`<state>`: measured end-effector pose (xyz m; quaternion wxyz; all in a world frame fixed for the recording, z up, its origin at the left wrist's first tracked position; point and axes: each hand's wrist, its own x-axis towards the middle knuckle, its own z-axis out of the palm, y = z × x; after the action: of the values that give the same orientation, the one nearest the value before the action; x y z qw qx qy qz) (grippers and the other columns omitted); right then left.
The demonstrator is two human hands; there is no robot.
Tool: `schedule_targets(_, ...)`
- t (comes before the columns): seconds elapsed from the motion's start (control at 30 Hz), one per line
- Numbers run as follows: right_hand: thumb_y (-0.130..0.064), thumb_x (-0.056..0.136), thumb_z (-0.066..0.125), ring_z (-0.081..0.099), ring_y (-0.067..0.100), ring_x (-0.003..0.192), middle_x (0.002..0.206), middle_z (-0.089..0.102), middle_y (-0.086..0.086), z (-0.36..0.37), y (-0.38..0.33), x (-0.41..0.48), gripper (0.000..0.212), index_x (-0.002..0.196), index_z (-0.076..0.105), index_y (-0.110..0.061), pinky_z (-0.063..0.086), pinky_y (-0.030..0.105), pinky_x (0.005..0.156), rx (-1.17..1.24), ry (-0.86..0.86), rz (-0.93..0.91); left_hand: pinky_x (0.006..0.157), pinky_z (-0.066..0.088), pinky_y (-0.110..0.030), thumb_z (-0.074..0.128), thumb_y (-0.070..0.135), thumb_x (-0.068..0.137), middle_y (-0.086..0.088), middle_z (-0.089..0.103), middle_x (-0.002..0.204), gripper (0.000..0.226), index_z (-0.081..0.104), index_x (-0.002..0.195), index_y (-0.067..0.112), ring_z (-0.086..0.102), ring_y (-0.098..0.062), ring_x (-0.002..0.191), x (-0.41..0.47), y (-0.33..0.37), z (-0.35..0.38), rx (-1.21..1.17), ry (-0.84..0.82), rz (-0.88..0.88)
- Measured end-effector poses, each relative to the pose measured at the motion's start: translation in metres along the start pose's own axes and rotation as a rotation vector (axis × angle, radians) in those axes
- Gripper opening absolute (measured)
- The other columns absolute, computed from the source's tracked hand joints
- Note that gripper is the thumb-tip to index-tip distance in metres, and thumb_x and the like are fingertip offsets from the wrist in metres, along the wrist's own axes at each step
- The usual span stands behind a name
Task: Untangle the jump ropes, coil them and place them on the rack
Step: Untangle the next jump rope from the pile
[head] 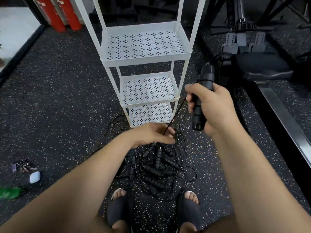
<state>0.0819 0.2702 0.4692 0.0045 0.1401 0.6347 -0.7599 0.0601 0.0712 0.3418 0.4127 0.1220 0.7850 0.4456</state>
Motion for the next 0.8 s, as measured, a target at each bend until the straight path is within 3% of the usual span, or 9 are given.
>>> schedule_targets(0.13, -0.007, 0.093, 0.077, 0.051, 0.014, 0.052, 0.066, 0.065, 0.003, -0.007, -0.009, 0.002, 0.014, 0.091, 0.064, -0.012, 0.046, 0.026, 0.052, 0.05, 0.03, -0.003, 0.119, 0.042, -0.041, 0.091, 0.057, 0.075, 0.019, 0.073, 0.126, 0.058, 0.07, 0.127, 0.043, 0.066, -0.005, 0.12, 0.014, -0.028, 0.015, 0.051, 0.018, -0.109)
schedule_targets(0.3, -0.004, 0.093, 0.076, 0.05, 0.014, 0.053, 0.065, 0.062, 0.003, -0.011, -0.014, 0.002, 0.019, 0.085, 0.061, -0.012, 0.044, 0.026, 0.051, 0.113, 0.053, -0.008, 0.111, 0.046, -0.036, 0.087, 0.049, 0.085, 0.019, 0.075, 0.121, 0.03, 0.078, 0.113, 0.043, 0.066, -0.007, 0.116, 0.028, -0.059, 0.033, 0.058, 0.063, -0.2)
schedule_targets(0.47, -0.004, 0.095, 0.074, 0.049, 0.014, 0.052, 0.065, 0.061, 0.002, -0.013, -0.015, 0.003, 0.018, 0.086, 0.06, -0.012, 0.043, 0.028, 0.052, 0.175, 0.088, -0.004, 0.115, 0.041, -0.033, 0.082, 0.036, 0.094, 0.02, 0.074, 0.124, 0.012, 0.08, 0.105, 0.04, 0.065, -0.008, 0.121, 0.035, -0.078, 0.045, 0.183, 0.067, -0.232)
schedule_targets(0.57, -0.005, 0.095, 0.074, 0.049, 0.013, 0.053, 0.066, 0.061, 0.001, -0.014, -0.014, 0.004, 0.018, 0.089, 0.059, -0.013, 0.043, 0.027, 0.052, 0.21, 0.115, 0.017, 0.109, 0.05, -0.031, 0.078, 0.032, 0.098, 0.017, 0.079, 0.11, 0.008, 0.082, 0.105, 0.033, 0.071, -0.004, 0.106, 0.037, -0.082, 0.042, 0.236, 0.094, -0.228)
schedule_targets(0.67, -0.005, 0.095, 0.074, 0.049, 0.012, 0.054, 0.067, 0.061, 0.001, -0.015, -0.014, 0.004, 0.019, 0.09, 0.058, -0.013, 0.043, 0.027, 0.054, 0.24, 0.127, 0.034, 0.091, 0.057, -0.029, 0.074, 0.026, 0.101, 0.013, 0.082, 0.097, 0.01, 0.082, 0.107, 0.027, 0.076, -0.007, 0.092, 0.035, -0.077, 0.035, 0.249, 0.147, -0.209)
schedule_targets(0.73, -0.005, 0.095, 0.074, 0.049, 0.012, 0.053, 0.067, 0.062, 0.002, -0.014, -0.013, 0.004, 0.017, 0.092, 0.059, -0.012, 0.043, 0.026, 0.055, 0.255, 0.131, 0.041, 0.084, 0.061, -0.035, 0.073, 0.026, 0.101, 0.01, 0.082, 0.095, 0.009, 0.08, 0.102, 0.031, 0.077, -0.013, 0.084, 0.033, -0.071, 0.028, 0.268, 0.162, -0.198)
schedule_targets(0.8, -0.008, 0.095, 0.075, 0.05, 0.012, 0.054, 0.07, 0.064, 0.003, -0.013, -0.011, 0.005, 0.015, 0.097, 0.06, -0.011, 0.044, 0.026, 0.056, 0.266, 0.13, 0.048, 0.087, 0.063, -0.044, 0.073, 0.031, 0.101, 0.011, 0.082, 0.093, 0.007, 0.078, 0.099, 0.036, 0.076, -0.013, 0.081, 0.031, -0.061, 0.021, 0.29, 0.171, -0.174)
